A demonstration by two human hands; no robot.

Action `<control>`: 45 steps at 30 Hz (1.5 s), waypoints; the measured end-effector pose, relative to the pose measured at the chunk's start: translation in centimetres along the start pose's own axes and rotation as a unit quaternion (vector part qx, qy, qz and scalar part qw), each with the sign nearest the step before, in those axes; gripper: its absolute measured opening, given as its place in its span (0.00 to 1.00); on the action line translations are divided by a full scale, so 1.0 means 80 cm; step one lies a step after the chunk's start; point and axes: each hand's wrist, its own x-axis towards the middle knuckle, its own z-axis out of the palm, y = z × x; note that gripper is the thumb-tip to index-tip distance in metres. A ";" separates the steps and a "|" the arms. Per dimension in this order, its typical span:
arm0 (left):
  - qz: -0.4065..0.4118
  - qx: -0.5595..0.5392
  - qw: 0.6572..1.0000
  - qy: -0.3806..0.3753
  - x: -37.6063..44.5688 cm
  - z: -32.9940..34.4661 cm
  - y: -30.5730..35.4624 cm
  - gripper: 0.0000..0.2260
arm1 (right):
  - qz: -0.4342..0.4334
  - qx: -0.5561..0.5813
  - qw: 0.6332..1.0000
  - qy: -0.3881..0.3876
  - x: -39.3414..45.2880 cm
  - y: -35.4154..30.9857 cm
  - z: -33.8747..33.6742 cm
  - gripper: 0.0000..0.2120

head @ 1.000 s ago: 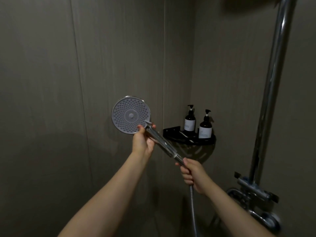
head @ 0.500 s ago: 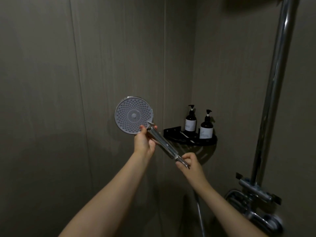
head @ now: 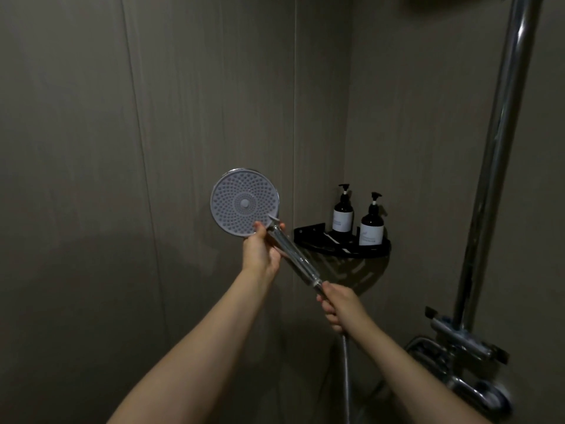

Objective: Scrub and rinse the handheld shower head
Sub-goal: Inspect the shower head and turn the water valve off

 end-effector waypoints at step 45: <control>0.018 -0.044 0.999 0.020 0.004 -0.019 0.008 0.06 | -0.199 -0.240 0.942 0.123 0.004 0.000 0.011 0.04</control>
